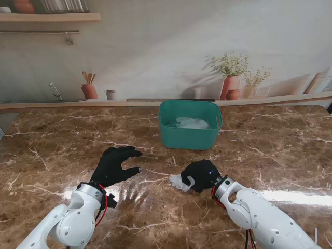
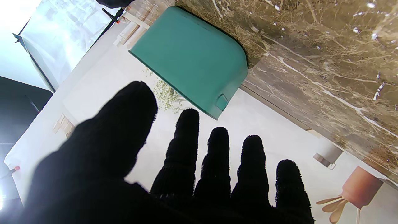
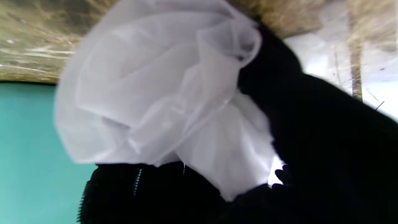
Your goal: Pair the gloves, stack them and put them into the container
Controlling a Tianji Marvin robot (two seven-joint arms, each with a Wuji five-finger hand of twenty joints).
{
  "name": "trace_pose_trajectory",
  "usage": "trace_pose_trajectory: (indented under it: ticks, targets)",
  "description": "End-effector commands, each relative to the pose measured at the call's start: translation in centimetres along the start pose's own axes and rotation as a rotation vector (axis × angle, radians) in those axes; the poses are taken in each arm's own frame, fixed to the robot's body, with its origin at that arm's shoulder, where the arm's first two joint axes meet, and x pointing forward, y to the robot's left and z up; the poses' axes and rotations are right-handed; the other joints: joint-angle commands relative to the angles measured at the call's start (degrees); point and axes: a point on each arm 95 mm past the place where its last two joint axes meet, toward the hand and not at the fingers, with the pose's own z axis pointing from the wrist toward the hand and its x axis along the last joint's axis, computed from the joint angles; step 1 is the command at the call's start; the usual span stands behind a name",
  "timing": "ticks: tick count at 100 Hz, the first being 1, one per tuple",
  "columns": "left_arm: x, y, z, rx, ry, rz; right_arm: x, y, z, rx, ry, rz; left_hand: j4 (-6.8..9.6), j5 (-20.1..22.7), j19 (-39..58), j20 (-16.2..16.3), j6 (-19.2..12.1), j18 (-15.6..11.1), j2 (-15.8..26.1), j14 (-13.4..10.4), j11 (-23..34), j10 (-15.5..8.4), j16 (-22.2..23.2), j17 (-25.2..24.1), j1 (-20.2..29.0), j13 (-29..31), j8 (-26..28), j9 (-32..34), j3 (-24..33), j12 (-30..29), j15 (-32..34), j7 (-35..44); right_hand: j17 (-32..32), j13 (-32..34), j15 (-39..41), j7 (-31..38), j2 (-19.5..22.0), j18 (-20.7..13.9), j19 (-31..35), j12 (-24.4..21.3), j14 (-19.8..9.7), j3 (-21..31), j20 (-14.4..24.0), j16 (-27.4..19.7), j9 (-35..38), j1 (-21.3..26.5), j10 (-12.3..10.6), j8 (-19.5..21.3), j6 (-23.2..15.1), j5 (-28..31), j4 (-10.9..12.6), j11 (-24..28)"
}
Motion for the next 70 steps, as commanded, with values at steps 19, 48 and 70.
trace_pose_trajectory:
  ticks: [19, 48, 70]
  targets:
    - [0.0, 0.3, -0.2, -0.007, -0.004, -0.007, 0.6, 2.2, -0.3, -0.075, -0.030, 0.073, 1.18, 1.3, -2.3, 1.0, -1.3, -0.8, 1.5, -2.7, -1.4, -1.8, -0.7, -1.0, -0.1, -1.1, 0.0, 0.7, -1.7, -0.8, -2.0, -0.5, 4.6, 5.5, 2.9, 0.5, -1.8, 0.1, 3.7, 0.1, 1.0, -0.3, -1.3, -0.9, 5.8, 8.5, 0.3, -3.1, 1.0, 2.9, 6.1, 0.4]
    - [0.0, 0.1, -0.1, -0.003, -0.002, -0.006, 0.3, 10.7, 1.1, -0.272, -0.026, 0.035, 1.22, 1.1, -2.6, 1.3, -1.3, -0.9, 1.6, -2.7, -1.5, -2.0, -0.8, -1.0, 0.0, -1.2, 0.0, 0.5, -2.0, -0.8, -2.1, -0.7, 4.5, 5.5, 3.3, 0.6, -1.2, 0.2, 3.9, 1.1, 1.0, -0.4, -1.4, -0.7, 6.1, 8.3, 0.0, -3.3, 1.1, 2.8, 6.2, 0.9]
    - [0.0, 0.1, -0.1, -0.002, 0.000, -0.003, -1.6, 15.7, 3.3, -0.367, -0.045, -0.011, 1.24, 1.1, -2.7, 1.4, -1.3, -0.9, 1.5, -2.7, -1.5, -2.1, -0.8, -1.0, -0.1, -1.2, -0.1, 0.6, -2.0, -0.8, -2.1, -0.7, 4.5, 5.4, 3.4, 0.7, -0.8, 0.1, 4.0, 1.2, 1.0, -0.5, -1.5, -0.7, 5.8, 8.2, -0.1, -3.3, 1.0, 2.5, 6.3, 0.7]
